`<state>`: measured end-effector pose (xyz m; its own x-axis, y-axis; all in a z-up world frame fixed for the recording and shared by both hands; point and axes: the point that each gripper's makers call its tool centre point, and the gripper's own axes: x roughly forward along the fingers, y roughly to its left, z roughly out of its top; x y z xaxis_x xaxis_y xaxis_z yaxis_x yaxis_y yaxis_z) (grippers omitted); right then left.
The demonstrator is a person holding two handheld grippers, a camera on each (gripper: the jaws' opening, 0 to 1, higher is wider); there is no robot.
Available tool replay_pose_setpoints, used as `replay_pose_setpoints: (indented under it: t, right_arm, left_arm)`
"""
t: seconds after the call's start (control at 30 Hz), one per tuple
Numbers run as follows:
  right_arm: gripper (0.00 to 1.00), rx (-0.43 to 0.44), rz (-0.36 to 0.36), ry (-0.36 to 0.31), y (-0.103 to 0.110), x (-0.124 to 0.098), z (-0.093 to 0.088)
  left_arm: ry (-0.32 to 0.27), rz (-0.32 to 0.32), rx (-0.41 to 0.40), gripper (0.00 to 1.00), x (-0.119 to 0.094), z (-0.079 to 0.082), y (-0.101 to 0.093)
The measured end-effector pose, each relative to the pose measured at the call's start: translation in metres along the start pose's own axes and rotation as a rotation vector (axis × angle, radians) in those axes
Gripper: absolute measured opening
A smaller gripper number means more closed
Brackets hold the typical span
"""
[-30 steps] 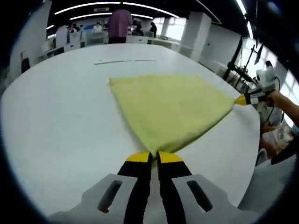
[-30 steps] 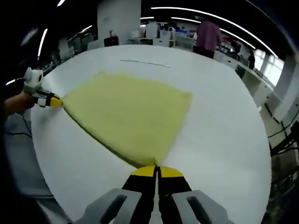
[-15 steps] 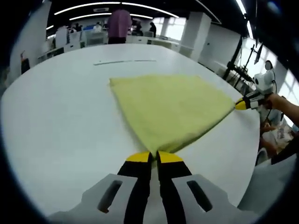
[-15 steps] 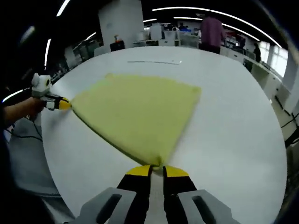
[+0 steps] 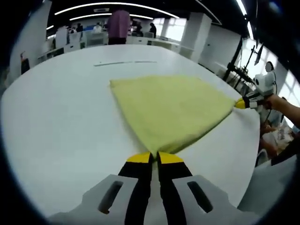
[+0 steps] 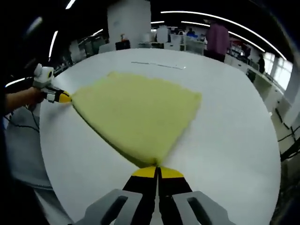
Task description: Fold the garment on the visible template until the final outline fits inside the template.
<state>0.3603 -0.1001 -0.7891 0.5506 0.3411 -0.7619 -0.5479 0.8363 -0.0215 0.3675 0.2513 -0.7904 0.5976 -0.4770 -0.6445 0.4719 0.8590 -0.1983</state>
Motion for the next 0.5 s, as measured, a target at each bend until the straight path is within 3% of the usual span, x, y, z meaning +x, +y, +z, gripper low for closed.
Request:
replay_pose_setpoints:
  t: [0.1,0.23,0.37,0.43,0.5]
  right_arm:
    - [0.0,-0.009,0.004,0.002,-0.003,-0.002,-0.003]
    - [0.0,0.103,0.066,0.006,0.007,-0.004,-0.005]
    - [0.0,0.131,0.077,-0.014,0.01,-0.001,-0.003]
    - [0.08,0.15,0.087,-0.021,0.012,0.002,-0.001]
    - [0.07,0.155,0.089,-0.023,0.014,0.005,0.0]
  left_arm:
    - [-0.001,-0.001,0.0,0.01,0.0,0.0,0.0]
    - [0.002,-0.002,-0.001,0.01,0.001,-0.001,0.0]
    - [0.003,-0.001,-0.002,0.01,0.001,-0.001,0.001]
    - [0.002,-0.001,-0.002,0.01,0.001,-0.001,0.001]
    - [0.002,-0.001,-0.003,0.01,0.001,-0.001,0.0]
